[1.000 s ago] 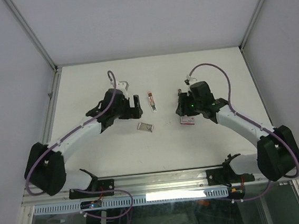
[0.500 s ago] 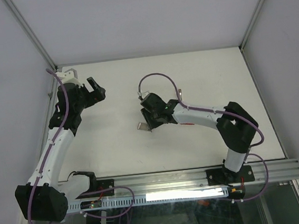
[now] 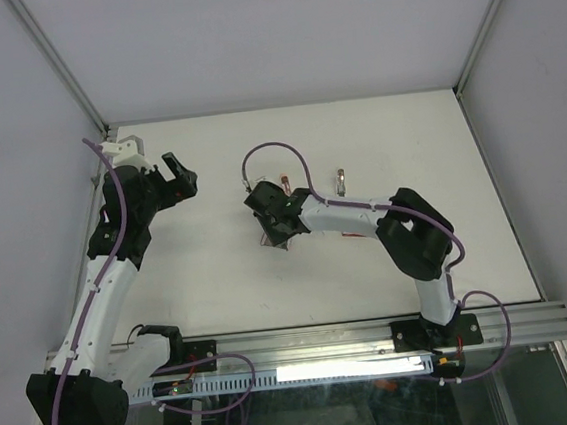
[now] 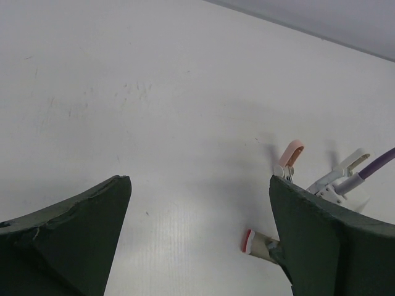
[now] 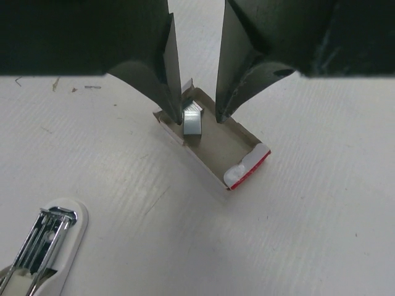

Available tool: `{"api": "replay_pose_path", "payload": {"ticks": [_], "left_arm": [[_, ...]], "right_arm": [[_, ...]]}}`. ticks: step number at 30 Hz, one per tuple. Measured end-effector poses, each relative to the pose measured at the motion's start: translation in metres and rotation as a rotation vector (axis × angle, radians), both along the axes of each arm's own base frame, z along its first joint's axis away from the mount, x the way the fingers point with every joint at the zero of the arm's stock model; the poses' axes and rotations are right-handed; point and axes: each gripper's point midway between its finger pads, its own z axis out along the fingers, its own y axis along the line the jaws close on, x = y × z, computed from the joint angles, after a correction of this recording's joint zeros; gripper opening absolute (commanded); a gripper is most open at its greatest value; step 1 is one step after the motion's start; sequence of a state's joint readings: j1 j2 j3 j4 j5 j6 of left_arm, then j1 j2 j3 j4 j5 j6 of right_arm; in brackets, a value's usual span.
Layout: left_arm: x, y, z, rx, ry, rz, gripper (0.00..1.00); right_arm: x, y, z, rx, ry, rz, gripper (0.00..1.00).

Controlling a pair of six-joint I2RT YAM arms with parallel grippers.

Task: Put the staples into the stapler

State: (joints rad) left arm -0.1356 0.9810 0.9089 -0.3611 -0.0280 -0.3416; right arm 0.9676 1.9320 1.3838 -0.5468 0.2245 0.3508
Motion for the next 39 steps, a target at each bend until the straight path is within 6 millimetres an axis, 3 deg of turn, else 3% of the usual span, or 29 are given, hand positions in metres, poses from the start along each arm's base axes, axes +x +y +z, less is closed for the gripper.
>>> {"api": "replay_pose_path", "payload": {"ticks": [21, 39], "left_arm": [[-0.001, 0.0, -0.004, 0.005, 0.011, 0.0, 0.99], [-0.001, 0.0, -0.005, 0.005, 0.013, 0.0, 0.99]], "right_arm": [[0.004, 0.001, -0.015, -0.058, 0.006, 0.009, 0.23], [0.005, 0.006, -0.02, -0.093, -0.011, 0.013, 0.24]]}}
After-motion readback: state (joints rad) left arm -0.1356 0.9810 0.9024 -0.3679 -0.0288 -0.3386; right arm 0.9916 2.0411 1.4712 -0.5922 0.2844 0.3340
